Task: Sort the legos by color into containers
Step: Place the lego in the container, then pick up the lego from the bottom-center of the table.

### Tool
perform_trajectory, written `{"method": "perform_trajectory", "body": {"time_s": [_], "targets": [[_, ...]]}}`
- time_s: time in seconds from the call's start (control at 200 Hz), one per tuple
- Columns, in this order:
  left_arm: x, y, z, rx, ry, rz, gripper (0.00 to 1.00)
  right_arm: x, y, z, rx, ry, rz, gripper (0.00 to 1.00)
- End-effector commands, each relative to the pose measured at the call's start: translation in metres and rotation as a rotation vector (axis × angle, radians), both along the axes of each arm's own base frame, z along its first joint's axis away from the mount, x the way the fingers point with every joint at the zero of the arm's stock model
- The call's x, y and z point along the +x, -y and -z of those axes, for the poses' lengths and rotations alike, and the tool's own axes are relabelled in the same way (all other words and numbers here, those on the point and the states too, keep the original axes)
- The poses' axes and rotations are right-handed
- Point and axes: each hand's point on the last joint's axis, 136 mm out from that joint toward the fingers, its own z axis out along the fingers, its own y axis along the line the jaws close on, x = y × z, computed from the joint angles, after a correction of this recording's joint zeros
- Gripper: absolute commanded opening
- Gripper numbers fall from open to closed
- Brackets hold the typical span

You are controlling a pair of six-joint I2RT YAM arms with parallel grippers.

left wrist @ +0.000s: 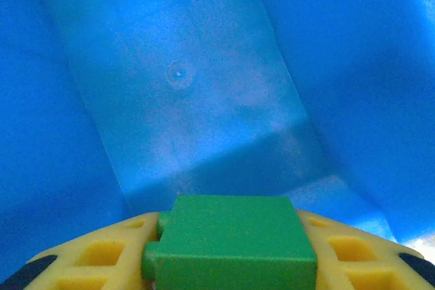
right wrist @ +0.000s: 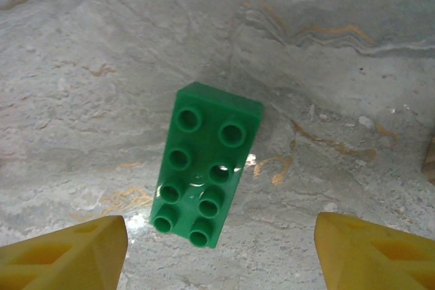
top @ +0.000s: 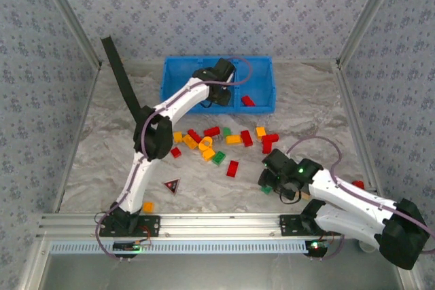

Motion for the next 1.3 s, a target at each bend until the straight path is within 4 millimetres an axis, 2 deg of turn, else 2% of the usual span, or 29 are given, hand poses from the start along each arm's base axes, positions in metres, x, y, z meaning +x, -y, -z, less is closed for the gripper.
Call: {"method": "perform_trajectory", "body": {"time_s": [0.0, 0.115, 0.22, 0.33, 0.49, 0.64, 0.76, 0.825, 0.939, 1.084, 1.169, 1.294], "targets": [[-0.003, 0.002, 0.004, 0.005, -0.04, 0.02, 0.21, 0.003, 0.008, 0.007, -0.029, 0.013, 0.074, 0.75], [-0.005, 0.0, 0.015, 0.02, -0.061, 0.016, 0.3, 0.006, 0.004, 0.013, -0.017, 0.017, 0.081, 0.71], [-0.008, -0.002, 0.023, 0.029, -0.076, 0.012, 0.42, 0.007, -0.001, 0.019, -0.007, -0.001, 0.073, 0.69], [-0.01, -0.002, 0.022, 0.021, -0.081, 0.012, 0.53, 0.007, -0.003, 0.023, -0.014, -0.01, 0.064, 0.66], [-0.012, 0.002, -0.006, -0.041, -0.037, 0.026, 0.67, 0.009, -0.003, 0.03, -0.038, -0.018, 0.059, 0.65], [-0.014, 0.0, -0.042, -0.071, 0.01, 0.034, 0.69, 0.011, -0.003, 0.037, -0.061, -0.031, 0.046, 0.56], [-0.026, -0.005, -0.074, -0.099, 0.028, 0.04, 0.69, 0.012, -0.004, 0.04, -0.077, -0.038, 0.03, 0.48], [-0.034, -0.016, -0.089, -0.095, 0.044, 0.022, 0.69, 0.011, -0.002, 0.043, -0.092, -0.047, 0.027, 0.43], [-0.055, -0.041, -0.098, -0.072, 0.057, -0.014, 0.69, 0.015, -0.004, 0.046, -0.09, -0.029, 0.005, 0.36], [-0.088, -0.085, -0.089, -0.045, 0.03, -0.099, 0.7, 0.02, -0.007, 0.041, -0.084, 0.0, -0.037, 0.31], [-0.103, -0.113, -0.076, -0.043, 0.007, -0.167, 0.7, 0.022, -0.008, 0.037, -0.079, 0.013, -0.059, 0.29], [-0.119, -0.142, -0.065, -0.051, -0.02, -0.24, 0.7, 0.024, -0.004, 0.026, -0.105, 0.027, -0.083, 0.26]]}}
